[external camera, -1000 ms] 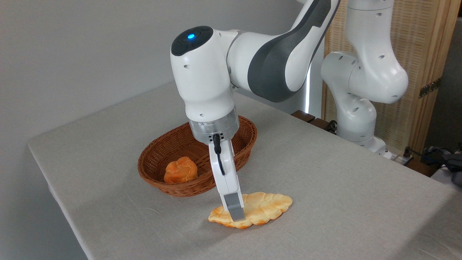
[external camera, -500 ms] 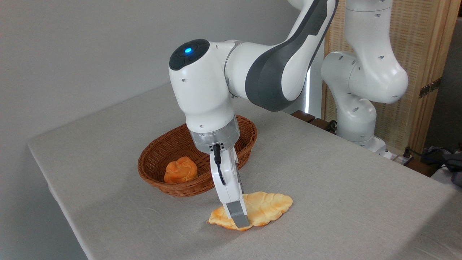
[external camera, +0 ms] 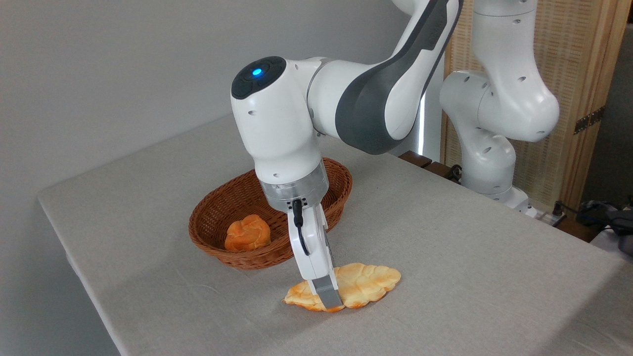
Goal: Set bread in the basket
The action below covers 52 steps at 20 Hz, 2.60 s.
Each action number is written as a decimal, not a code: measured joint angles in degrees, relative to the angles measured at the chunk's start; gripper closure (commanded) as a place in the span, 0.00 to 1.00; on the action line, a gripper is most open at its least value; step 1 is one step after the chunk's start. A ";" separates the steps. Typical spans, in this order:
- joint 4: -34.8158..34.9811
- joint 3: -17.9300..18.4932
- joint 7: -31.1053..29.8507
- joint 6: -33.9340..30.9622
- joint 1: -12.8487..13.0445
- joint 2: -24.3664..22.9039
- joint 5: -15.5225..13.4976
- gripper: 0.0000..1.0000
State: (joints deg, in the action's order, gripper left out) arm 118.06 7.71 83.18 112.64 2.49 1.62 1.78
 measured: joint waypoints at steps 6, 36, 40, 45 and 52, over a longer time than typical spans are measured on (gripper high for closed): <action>-0.06 0.12 0.00 0.00 0.00 -0.01 0.00 0.55; -5.36 -13.15 -43.05 -5.23 0.94 -6.91 -13.82 0.00; -5.33 -14.00 -43.83 -5.24 0.93 -6.14 -13.82 0.00; -5.33 -14.01 -43.83 -5.24 0.90 -5.85 -13.82 0.00; -5.45 -13.90 -43.54 -5.23 0.60 -5.87 -13.76 0.00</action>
State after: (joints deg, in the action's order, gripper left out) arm 112.61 -6.19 39.64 107.41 3.09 -4.25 -11.98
